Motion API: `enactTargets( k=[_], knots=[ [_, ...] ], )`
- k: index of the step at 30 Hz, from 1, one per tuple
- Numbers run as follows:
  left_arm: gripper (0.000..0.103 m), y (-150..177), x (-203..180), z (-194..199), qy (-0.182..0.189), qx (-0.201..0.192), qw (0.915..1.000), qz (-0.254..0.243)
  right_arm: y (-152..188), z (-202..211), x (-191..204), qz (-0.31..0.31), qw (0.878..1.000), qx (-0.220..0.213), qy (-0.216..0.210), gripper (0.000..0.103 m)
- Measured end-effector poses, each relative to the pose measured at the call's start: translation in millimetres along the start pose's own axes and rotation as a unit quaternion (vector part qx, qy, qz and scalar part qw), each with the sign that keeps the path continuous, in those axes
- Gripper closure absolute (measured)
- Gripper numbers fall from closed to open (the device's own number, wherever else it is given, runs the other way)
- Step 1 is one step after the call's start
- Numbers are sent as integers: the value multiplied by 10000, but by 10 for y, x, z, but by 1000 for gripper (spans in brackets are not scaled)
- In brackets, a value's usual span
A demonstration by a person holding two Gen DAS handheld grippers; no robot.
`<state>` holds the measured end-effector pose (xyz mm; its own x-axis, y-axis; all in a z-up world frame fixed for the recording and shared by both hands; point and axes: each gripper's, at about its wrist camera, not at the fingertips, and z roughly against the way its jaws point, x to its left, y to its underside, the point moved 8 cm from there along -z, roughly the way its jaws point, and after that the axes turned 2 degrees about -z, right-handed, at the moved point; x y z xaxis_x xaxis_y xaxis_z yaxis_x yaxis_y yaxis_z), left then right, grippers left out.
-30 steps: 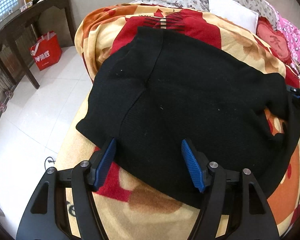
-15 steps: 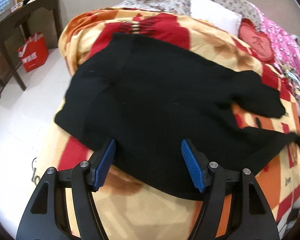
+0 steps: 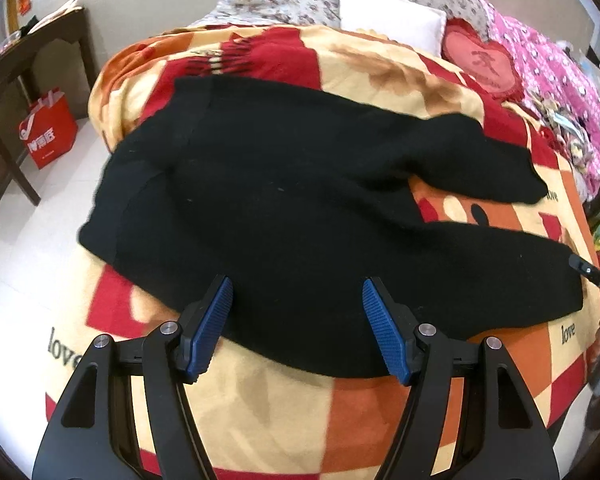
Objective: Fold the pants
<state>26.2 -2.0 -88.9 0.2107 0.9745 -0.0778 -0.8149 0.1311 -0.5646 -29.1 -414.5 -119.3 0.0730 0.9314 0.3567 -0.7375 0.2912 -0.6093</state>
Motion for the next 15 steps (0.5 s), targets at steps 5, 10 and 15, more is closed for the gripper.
enactTargets(
  k=[5, 10, 15],
  knots=[
    [35, -135, 505, 195, -248, -314, 9972, 628, -218, 64, 183, 688, 9968, -181, 376, 95],
    [35, -128, 960, 245, -376, -385, 9902, 1291, -558, 320, -62, 1018, 9826, -514, 1468, 103],
    [35, -50, 1176, 163, -439, -299, 9854, 1616, -469, 301, 34, 216, 9991, -358, 107, 99]
  ],
)
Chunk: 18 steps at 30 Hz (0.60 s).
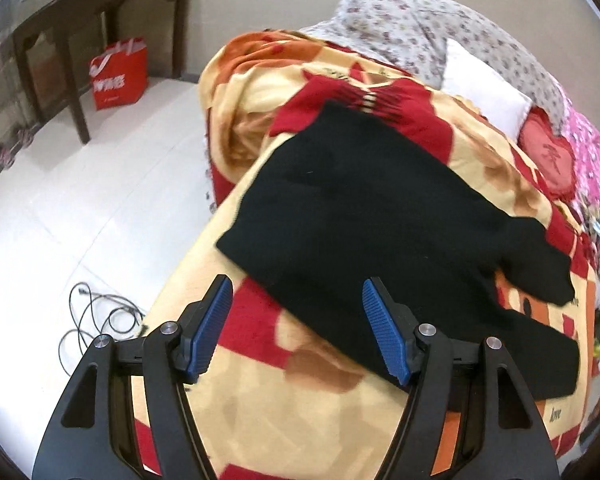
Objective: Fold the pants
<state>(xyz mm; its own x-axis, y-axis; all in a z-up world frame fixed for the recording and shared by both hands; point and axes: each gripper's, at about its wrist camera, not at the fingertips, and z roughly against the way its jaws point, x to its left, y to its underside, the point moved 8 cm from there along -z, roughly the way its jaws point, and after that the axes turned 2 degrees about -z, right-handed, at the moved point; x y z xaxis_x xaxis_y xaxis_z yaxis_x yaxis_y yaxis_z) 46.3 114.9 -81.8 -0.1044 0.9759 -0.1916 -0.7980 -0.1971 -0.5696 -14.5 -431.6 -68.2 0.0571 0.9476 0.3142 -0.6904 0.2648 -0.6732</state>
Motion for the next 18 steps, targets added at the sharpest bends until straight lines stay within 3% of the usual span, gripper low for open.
enactTargets(
  k=[1, 3, 4, 7, 11, 15, 18],
  knots=[
    [35, 9, 49, -12, 13, 5, 10000, 85, 68, -8, 102, 50, 9997, 102, -205, 96],
    [35, 18, 111, -32, 95, 49, 9997, 217, 197, -53, 204, 229, 9994, 248, -123, 63],
    [35, 33, 120, -53, 157, 101, 9995, 268, 243, -98, 234, 246, 9992, 303, -60, 58],
    [35, 26, 163, -113, 195, 181, 9989, 396, 391, -154, 170, -15, 9990, 437, -74, 58],
    [35, -10, 223, -218, 187, 205, 9974, 668, 508, -111, 18, -128, 9987, 453, 206, 55],
    [35, 29, 79, -445, 421, 548, 9946, 770, 610, -141, -79, -278, 9981, 522, 174, 53],
    [36, -11, -36, -500, 278, 418, 9964, 683, 658, -220, -18, -212, 9987, 449, 57, 53]
  ],
)
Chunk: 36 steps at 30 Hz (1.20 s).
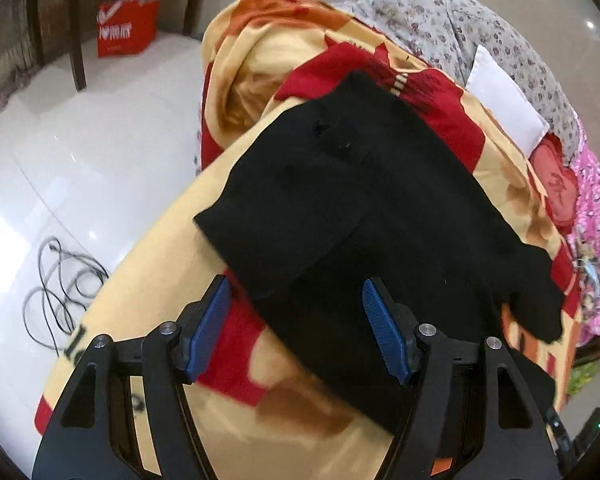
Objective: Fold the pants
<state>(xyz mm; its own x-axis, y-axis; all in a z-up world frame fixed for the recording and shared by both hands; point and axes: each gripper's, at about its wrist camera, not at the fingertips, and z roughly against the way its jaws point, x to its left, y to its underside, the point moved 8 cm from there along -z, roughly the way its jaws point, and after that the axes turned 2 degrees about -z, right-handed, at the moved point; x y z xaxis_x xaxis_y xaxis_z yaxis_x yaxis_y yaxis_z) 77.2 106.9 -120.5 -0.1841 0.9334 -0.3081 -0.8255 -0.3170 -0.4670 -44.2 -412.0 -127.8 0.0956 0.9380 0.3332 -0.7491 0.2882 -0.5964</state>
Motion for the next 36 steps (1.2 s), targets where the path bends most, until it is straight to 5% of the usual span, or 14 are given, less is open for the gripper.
enactTargets(
  k=[2, 4, 5, 7, 14, 18, 25, 30, 33, 36],
  knots=[
    [42, -7, -67, -18, 140, -14, 9999, 46, 0, -52, 75, 102, 9998, -46, -172, 56],
    [66, 8, -162, -44, 307, 82, 9995, 54, -34, -130, 98, 107, 9998, -48, -156, 85],
    [87, 16, -204, -40, 266, 117, 9996, 4, -49, -164, 131, 152, 9996, 12, -232, 90],
    [92, 20, -273, 13, 269, 120, 9995, -60, -128, -132, 177, 320, 9993, -58, -186, 90],
    [93, 6, -399, 742, 705, -361, 9968, -134, -674, 412, 16, 628, 9956, -629, 279, 101],
    [93, 133, -210, 548, 215, -174, 9996, -88, -650, 207, -90, 585, 9962, -389, 513, 101],
    [93, 310, 92, 266, 241, 182, 9991, 292, -411, 90, -416, 48, 9941, -95, 1082, 94],
    [85, 305, 96, 373, 135, 47, 9998, 137, -427, 326, 79, 364, 9981, -439, 231, 75],
    [85, 282, 74, 499, -91, -104, 9998, -131, -284, 178, 638, 797, 9941, -130, -721, 74],
    [85, 258, 87, 646, -296, -310, 9986, -312, -113, -123, 984, 945, 9878, 324, -1194, 74]
  ],
)
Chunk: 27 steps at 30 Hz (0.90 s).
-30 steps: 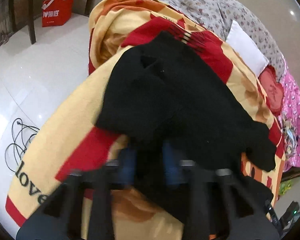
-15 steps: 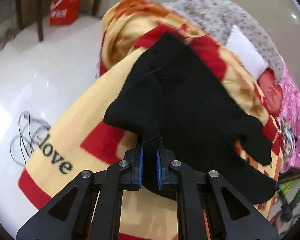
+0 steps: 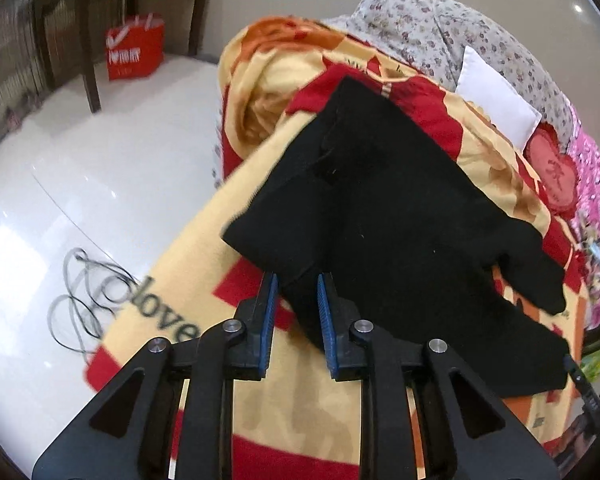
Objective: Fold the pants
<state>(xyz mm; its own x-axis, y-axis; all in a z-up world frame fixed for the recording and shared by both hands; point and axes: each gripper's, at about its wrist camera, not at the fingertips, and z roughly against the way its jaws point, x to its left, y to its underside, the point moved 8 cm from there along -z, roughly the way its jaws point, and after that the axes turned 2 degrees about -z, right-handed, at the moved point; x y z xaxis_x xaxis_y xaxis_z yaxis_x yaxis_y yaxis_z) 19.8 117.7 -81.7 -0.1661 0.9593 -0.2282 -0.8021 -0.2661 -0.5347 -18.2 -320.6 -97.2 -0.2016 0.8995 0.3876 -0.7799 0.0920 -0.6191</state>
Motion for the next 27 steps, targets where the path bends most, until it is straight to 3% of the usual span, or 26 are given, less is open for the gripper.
enactTargets(
  k=[4, 5, 8, 10, 12, 13, 15, 21, 27],
  knots=[
    [76, -14, 60, 114, -128, -115, 9998, -60, 158, -426, 192, 449, 9975, 519, 159, 73],
    [76, -30, 44, 124, -145, -130, 9998, -101, 134, -420, 218, 593, 9972, 396, 237, 72],
    [76, -129, -38, 171, -233, -302, 9989, -274, 127, -418, 302, 720, 9953, 554, 333, 70],
    [74, -206, -102, 175, -116, -374, 9988, -285, 56, -373, 363, 836, 9952, 407, 305, 69],
    [54, -262, -171, 145, -44, -418, 9985, -341, -27, -334, 439, 820, 9961, 302, 140, 68],
    [51, -280, -213, 108, -29, -429, 9983, -398, -81, -338, 498, 800, 9965, 232, 4, 68],
    [50, -288, -278, 11, -34, -413, 9978, -518, -162, -418, 585, 782, 9966, 201, -137, 68],
    [50, -198, -154, -589, -445, 213, 9970, -592, -228, -778, 915, 989, 9934, 427, -406, 67],
    [48, -225, -92, -646, -438, 185, 9971, -586, -468, -804, 1086, 1075, 9922, 101, -619, 56]
  ],
)
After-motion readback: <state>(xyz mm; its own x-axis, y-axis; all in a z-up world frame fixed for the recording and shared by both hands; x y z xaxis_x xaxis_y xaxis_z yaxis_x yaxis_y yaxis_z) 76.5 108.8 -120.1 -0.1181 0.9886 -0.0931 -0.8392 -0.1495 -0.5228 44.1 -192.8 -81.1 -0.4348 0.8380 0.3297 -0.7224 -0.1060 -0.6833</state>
